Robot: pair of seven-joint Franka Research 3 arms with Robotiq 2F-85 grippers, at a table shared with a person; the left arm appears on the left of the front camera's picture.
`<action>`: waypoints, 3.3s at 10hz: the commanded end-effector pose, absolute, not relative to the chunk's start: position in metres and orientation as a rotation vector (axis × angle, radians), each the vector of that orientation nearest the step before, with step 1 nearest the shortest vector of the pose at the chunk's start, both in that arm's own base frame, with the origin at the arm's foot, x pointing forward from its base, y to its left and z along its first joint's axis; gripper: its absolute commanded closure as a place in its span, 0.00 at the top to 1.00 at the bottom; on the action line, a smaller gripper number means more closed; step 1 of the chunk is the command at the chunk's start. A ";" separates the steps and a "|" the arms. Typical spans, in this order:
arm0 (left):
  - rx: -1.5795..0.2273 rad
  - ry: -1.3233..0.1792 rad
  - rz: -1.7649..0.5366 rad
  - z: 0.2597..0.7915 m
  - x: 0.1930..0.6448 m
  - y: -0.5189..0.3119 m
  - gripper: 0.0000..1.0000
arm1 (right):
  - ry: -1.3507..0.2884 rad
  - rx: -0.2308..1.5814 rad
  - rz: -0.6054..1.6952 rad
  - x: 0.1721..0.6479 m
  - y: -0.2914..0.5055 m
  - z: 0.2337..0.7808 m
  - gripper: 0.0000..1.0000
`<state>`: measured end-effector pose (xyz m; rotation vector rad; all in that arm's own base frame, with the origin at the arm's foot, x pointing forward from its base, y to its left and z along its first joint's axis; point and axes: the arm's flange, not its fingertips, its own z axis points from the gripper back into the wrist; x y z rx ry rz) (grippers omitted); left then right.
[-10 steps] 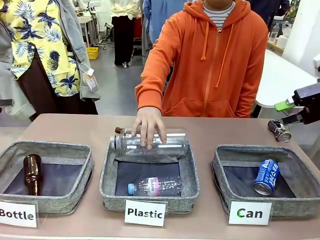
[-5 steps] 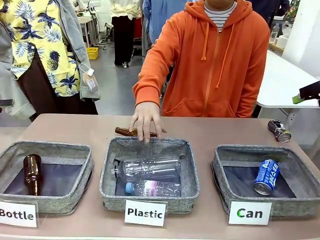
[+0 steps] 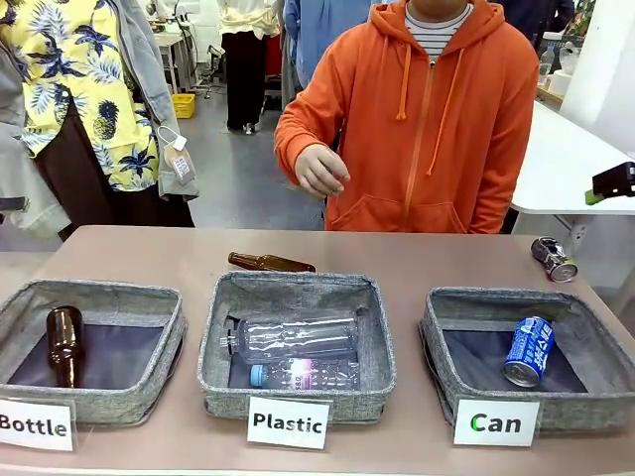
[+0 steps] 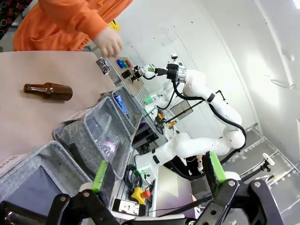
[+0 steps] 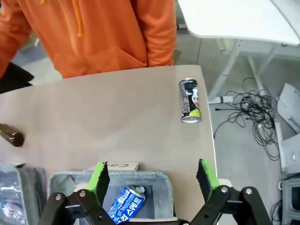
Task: Sort the can waste into the basket.
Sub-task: Pick up the can waste from the table and place it in the right Fabric basket.
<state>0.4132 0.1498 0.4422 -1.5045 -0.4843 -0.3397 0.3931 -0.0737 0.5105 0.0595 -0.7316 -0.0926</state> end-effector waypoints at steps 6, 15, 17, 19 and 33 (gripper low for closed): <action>-1.497 -0.482 -0.333 0.444 0.411 0.148 1.00 | -0.627 -0.107 0.078 0.510 -0.133 0.472 1.00; -1.497 -0.482 -0.333 0.444 0.411 0.148 1.00 | -0.594 -0.051 0.066 0.587 -0.155 0.332 1.00; -1.497 -0.482 -0.333 0.444 0.411 0.148 1.00 | -0.554 -0.054 0.048 0.592 -0.161 0.318 1.00; -1.497 -0.482 -0.333 0.444 0.411 0.148 1.00 | -0.531 -0.058 0.035 0.597 -0.167 0.308 1.00; -1.497 -0.482 -0.333 0.444 0.411 0.148 1.00 | -0.452 -0.016 0.052 0.595 -0.169 0.301 0.00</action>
